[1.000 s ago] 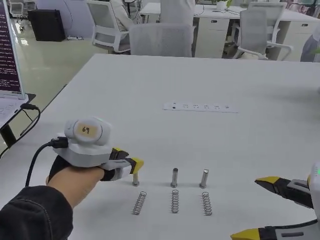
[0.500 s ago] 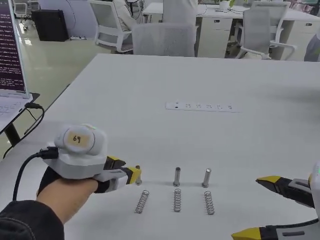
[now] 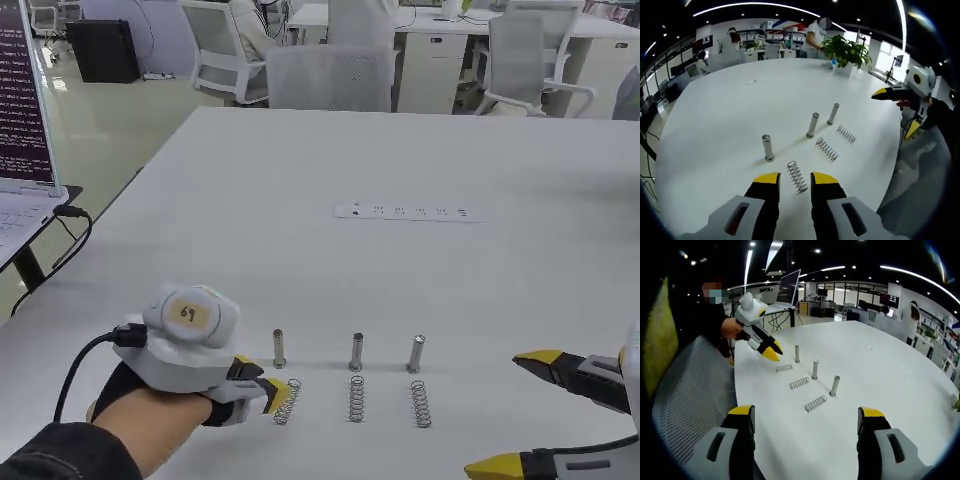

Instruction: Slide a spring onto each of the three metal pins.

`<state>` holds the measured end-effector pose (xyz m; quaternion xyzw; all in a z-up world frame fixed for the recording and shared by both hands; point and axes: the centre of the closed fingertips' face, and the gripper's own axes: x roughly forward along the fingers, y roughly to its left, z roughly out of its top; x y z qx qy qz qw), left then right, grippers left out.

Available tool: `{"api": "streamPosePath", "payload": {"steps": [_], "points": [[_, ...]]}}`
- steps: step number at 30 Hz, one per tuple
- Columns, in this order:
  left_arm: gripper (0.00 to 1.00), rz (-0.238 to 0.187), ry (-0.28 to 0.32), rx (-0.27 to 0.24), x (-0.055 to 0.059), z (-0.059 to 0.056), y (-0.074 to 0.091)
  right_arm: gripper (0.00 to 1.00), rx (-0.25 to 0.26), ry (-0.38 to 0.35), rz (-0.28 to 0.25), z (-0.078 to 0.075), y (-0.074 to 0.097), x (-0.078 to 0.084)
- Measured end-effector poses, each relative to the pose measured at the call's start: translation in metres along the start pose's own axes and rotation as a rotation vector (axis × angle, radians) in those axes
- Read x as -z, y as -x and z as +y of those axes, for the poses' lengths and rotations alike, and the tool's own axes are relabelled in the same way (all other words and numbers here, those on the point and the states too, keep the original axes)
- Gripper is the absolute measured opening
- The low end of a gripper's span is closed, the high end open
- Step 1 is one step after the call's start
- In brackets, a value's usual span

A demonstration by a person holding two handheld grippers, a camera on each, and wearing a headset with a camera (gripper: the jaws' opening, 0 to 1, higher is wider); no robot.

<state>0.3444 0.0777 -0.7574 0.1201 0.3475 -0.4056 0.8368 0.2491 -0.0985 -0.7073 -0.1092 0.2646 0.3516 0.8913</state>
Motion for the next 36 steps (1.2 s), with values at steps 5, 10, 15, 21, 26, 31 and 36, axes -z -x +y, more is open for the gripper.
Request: {"api": "streamPosePath", "payload": {"steps": [5,10,15,21,26,31,36], "points": [[0.17,0.029,-0.019,0.000,0.004,-0.004,-0.008,0.83,-0.002,-0.001,0.001,0.000,0.000,0.000],[0.16,0.064,-0.046,-0.003,0.012,-0.006,-0.015,0.83,-0.004,-0.001,0.001,0.000,-0.001,0.000],[0.15,0.083,-0.067,-0.004,0.016,-0.007,-0.019,0.83,-0.006,-0.002,0.002,0.000,-0.002,0.001],[0.14,0.111,-0.077,-0.001,0.023,-0.007,-0.022,0.83,-0.004,-0.004,0.001,-0.001,-0.001,0.001],[0.12,0.128,-0.084,0.007,0.027,-0.008,-0.024,0.83,-0.005,-0.003,0.002,0.000,-0.002,0.001],[0.08,0.122,-0.090,0.003,0.027,-0.008,-0.022,0.83,-0.006,-0.004,0.003,0.000,-0.001,0.001],[0.06,0.127,-0.101,-0.001,0.030,-0.004,-0.018,0.83,-0.007,-0.002,0.004,0.000,-0.001,0.001]]}}
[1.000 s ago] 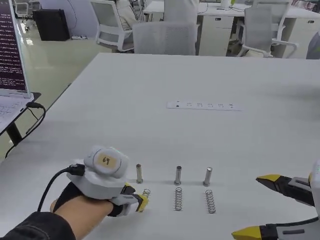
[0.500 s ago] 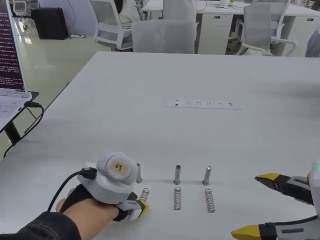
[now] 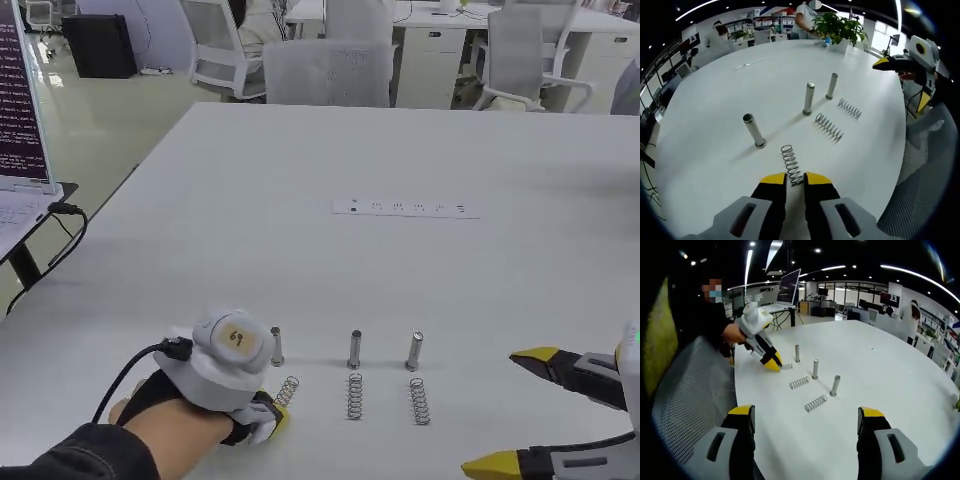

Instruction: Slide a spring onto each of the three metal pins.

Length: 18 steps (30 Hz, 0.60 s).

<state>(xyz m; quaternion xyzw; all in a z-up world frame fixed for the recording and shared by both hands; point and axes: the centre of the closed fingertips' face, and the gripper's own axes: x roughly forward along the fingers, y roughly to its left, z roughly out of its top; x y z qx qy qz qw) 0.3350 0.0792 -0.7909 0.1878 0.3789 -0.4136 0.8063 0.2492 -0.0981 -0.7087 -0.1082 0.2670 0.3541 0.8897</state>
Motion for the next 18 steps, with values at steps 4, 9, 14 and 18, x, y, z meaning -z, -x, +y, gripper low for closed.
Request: {"api": "streamPosePath", "payload": {"steps": [4,9,14,18], "points": [[0.04,0.000,-0.011,0.002,0.0025,0.0004,0.0009,0.83,0.000,0.001,0.001,-0.0002,0.0001,0.0003],[0.04,0.000,-0.011,0.006,0.0031,0.0015,0.0008,0.83,0.001,0.003,0.002,0.0003,0.0008,-0.0005],[0.03,0.006,-0.022,0.022,0.0057,0.0027,0.0030,0.83,0.002,0.005,-0.003,0.0010,0.0023,-0.0034],[0.02,-0.018,-0.038,0.035,0.0009,0.0029,0.0089,0.83,0.003,0.007,-0.007,0.0011,0.0037,-0.0058]]}}
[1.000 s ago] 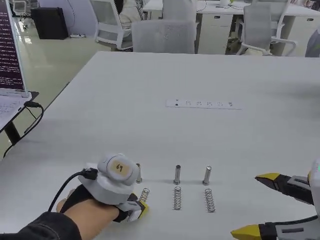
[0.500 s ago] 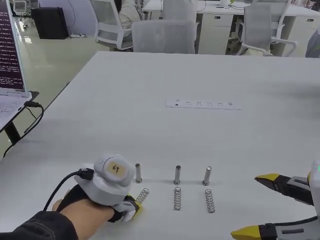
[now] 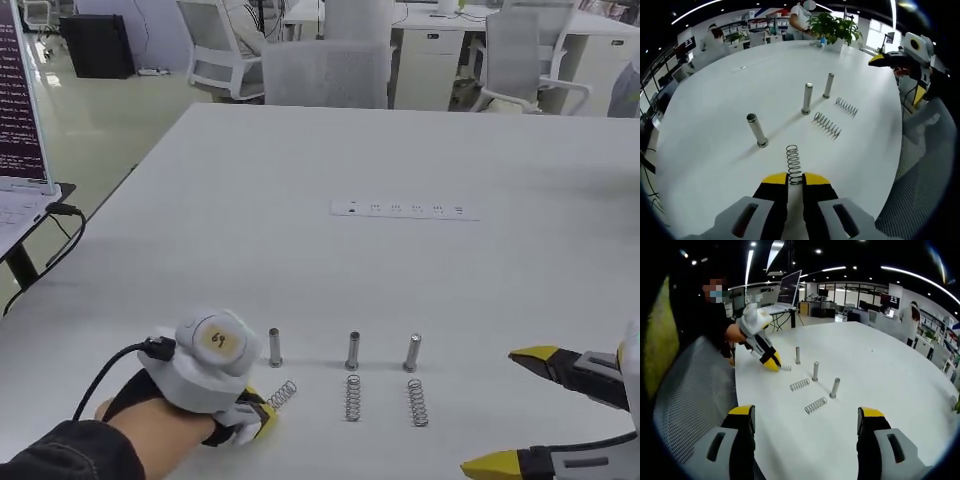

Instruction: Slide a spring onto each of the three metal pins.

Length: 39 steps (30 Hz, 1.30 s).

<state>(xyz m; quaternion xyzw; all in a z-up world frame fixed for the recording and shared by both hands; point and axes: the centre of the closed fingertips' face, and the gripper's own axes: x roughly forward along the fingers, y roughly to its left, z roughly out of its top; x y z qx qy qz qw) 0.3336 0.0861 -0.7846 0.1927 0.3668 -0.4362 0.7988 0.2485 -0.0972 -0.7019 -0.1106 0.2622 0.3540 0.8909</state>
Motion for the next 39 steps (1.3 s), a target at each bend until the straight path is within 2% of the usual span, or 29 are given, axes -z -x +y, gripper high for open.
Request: {"api": "streamPosePath", "payload": {"steps": [5,11,13,18,23,25,27,33,39], "points": [[0.02,-0.021,-0.006,0.017,-0.005,0.000,0.011,0.83,0.003,0.011,-0.008,0.001,0.003,-0.007],[0.02,-0.076,-0.012,0.047,-0.017,-0.006,0.029,0.83,-0.003,0.025,-0.037,0.005,0.006,-0.022],[0.02,-0.113,-0.021,0.071,-0.024,-0.011,0.037,0.83,-0.008,0.029,-0.058,0.008,0.007,-0.031],[0.02,-0.164,-0.076,0.108,-0.035,-0.020,0.054,0.82,-0.026,0.040,-0.093,0.013,0.010,-0.047],[0.02,-0.206,-0.096,0.143,-0.043,-0.026,0.066,0.79,-0.054,0.054,-0.105,0.020,0.011,-0.056],[0.02,-0.235,-0.104,0.165,-0.047,-0.031,0.071,0.78,-0.059,0.058,-0.108,0.023,0.011,-0.058],[0.02,-0.263,-0.132,0.207,-0.050,-0.039,0.074,0.77,-0.077,0.054,-0.116,0.027,0.011,-0.062],[0.02,-0.274,-0.158,0.251,-0.048,-0.050,0.077,0.71,-0.127,0.066,-0.119,0.038,0.008,-0.071],[0.02,-0.298,-0.207,0.295,-0.056,-0.067,0.078,0.63,-0.195,0.084,-0.102,0.054,-0.001,-0.075]]}}
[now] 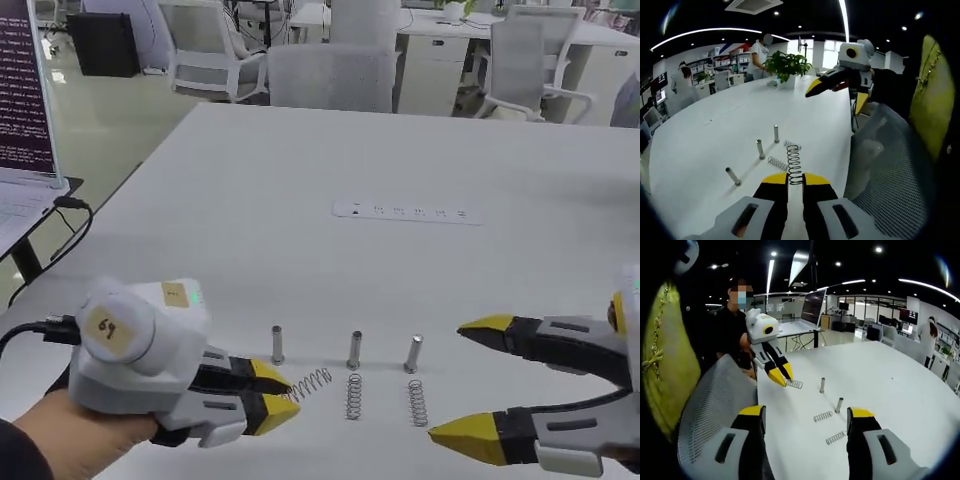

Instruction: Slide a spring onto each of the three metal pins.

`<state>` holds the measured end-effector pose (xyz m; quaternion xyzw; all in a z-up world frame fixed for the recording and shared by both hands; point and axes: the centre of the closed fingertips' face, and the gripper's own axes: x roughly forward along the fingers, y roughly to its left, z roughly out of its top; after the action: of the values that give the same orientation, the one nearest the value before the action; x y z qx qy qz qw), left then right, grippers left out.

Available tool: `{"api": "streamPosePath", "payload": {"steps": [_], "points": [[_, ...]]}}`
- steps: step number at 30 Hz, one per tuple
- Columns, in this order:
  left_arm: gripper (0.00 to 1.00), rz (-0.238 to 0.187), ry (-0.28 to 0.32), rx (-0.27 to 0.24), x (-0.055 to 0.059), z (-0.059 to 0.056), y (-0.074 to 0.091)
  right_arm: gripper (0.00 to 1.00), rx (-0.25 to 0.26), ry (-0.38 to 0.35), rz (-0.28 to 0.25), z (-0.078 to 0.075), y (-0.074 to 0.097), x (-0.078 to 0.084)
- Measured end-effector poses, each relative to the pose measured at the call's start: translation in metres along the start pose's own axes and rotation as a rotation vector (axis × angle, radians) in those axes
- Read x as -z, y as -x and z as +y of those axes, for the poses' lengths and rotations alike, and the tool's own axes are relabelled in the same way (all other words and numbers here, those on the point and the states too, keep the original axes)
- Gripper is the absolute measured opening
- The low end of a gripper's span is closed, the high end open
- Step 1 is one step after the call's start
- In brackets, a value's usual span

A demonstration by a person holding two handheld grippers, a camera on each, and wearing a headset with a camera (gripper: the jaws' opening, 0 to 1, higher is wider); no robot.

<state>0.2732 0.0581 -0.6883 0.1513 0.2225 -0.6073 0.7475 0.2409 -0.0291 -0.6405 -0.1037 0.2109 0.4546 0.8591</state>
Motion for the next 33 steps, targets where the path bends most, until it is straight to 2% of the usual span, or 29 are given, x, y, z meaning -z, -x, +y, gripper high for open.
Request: {"api": "streamPosePath", "payload": {"steps": [4,6,12,16,24,28,33], "points": [[0.02,-0.006,-0.034,0.051,-0.006,-0.014,-0.005,0.59,-0.027,0.006,0.006,0.006,-0.006,-0.001],[0.02,0.003,-0.047,0.062,-0.007,-0.017,-0.007,0.57,-0.041,0.006,0.008,0.008,-0.007,-0.001],[0.02,-0.011,-0.081,0.122,-0.014,-0.033,-0.011,0.47,-0.093,0.005,0.022,0.015,-0.013,0.004],[0.02,-0.014,-0.108,0.154,-0.017,-0.042,-0.013,0.44,-0.120,0.004,0.028,0.020,-0.017,0.005],[0.02,-0.023,-0.131,0.192,-0.024,-0.052,-0.016,0.35,-0.165,0.005,0.050,0.032,-0.024,0.009],[0.02,-0.028,-0.140,0.202,-0.026,-0.055,-0.016,0.28,-0.176,0.017,0.059,0.033,-0.025,0.011],[0.02,-0.033,-0.152,0.217,-0.028,-0.059,-0.015,0.24,-0.186,0.018,0.068,0.035,-0.025,0.013]]}}
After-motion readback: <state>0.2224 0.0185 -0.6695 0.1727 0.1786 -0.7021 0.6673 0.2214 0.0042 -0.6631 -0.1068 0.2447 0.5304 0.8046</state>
